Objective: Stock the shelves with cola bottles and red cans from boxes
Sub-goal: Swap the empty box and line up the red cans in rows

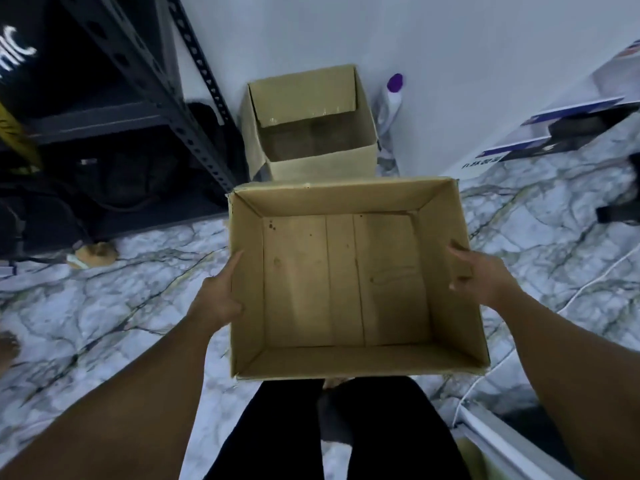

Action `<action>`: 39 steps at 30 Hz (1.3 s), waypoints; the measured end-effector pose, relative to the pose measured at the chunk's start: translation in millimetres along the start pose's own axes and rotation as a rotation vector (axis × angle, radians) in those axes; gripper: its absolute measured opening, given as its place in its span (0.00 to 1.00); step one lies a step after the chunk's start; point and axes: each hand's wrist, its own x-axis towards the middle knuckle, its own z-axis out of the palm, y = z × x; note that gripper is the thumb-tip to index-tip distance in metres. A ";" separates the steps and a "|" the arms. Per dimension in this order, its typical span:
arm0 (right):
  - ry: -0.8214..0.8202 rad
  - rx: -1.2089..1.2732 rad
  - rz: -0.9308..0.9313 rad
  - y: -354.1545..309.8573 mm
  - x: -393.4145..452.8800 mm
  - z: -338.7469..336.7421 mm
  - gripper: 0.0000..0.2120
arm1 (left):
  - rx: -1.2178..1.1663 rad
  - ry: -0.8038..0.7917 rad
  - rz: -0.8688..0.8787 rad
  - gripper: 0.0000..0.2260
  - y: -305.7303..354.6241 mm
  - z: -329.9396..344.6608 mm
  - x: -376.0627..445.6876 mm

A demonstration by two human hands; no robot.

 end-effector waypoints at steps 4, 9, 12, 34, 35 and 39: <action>0.010 0.005 0.036 7.4 66.0 3.3 0.37 | -0.001 0.012 -0.020 0.49 6.7 19.3 48.8; -0.055 -0.028 -0.007 29.7 143.1 25.4 0.37 | 0.012 0.011 -0.097 0.50 -4.8 52.5 100.4; -0.100 -0.074 0.001 42.0 187.6 42.6 0.38 | 0.022 0.001 -0.171 0.51 -13.0 77.9 129.3; 0.037 -0.067 -0.193 95.3 416.9 143.6 0.37 | -0.018 0.168 -0.128 0.51 -65.0 174.1 316.7; 0.033 -0.077 -0.194 92.1 419.4 142.7 0.36 | -0.019 0.167 -0.118 0.51 -64.1 170.2 320.1; 0.015 -0.072 -0.154 82.6 420.8 139.3 0.36 | -0.016 0.108 -0.125 0.51 -63.1 162.0 326.6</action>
